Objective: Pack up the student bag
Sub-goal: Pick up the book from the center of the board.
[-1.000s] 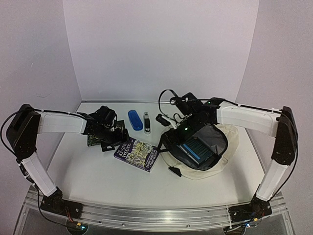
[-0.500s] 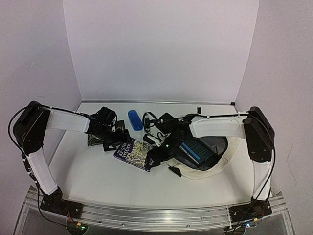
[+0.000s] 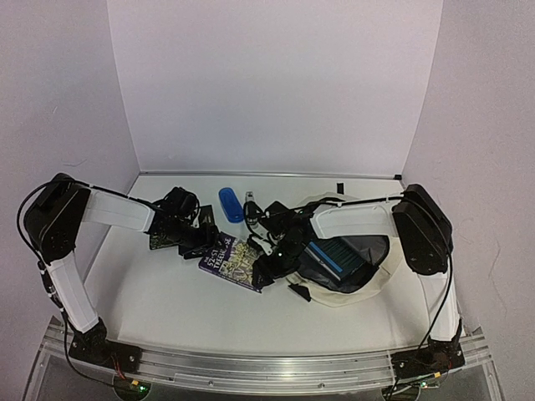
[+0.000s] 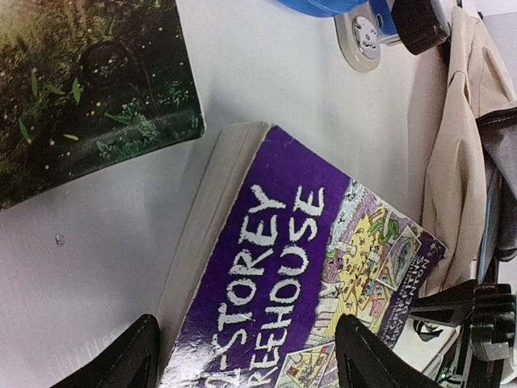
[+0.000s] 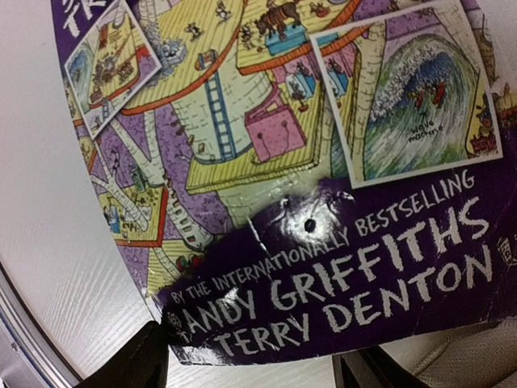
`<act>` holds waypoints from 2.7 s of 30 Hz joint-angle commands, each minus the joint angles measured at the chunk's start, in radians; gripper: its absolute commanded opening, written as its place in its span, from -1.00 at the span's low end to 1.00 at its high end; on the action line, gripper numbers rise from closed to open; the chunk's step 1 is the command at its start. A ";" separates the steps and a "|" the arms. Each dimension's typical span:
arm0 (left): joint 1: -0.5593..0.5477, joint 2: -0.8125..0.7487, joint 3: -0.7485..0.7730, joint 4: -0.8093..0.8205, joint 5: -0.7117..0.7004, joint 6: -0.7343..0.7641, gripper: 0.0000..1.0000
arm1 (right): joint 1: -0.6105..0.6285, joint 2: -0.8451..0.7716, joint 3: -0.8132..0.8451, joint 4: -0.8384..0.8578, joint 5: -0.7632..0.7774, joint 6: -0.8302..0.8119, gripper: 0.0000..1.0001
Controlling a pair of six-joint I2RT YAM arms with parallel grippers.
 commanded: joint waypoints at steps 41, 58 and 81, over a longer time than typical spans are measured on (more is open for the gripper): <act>-0.118 -0.244 -0.115 0.148 0.073 -0.074 -0.99 | -0.005 -0.079 0.063 0.007 -0.056 -0.107 0.63; -0.094 -0.523 -0.116 -0.027 -0.150 -0.427 -1.00 | 0.012 -0.303 0.067 0.035 0.142 -0.285 0.97; -0.094 -0.662 -0.131 -0.137 -0.249 -0.580 -0.99 | 0.063 -0.311 0.043 0.021 0.329 -0.426 0.97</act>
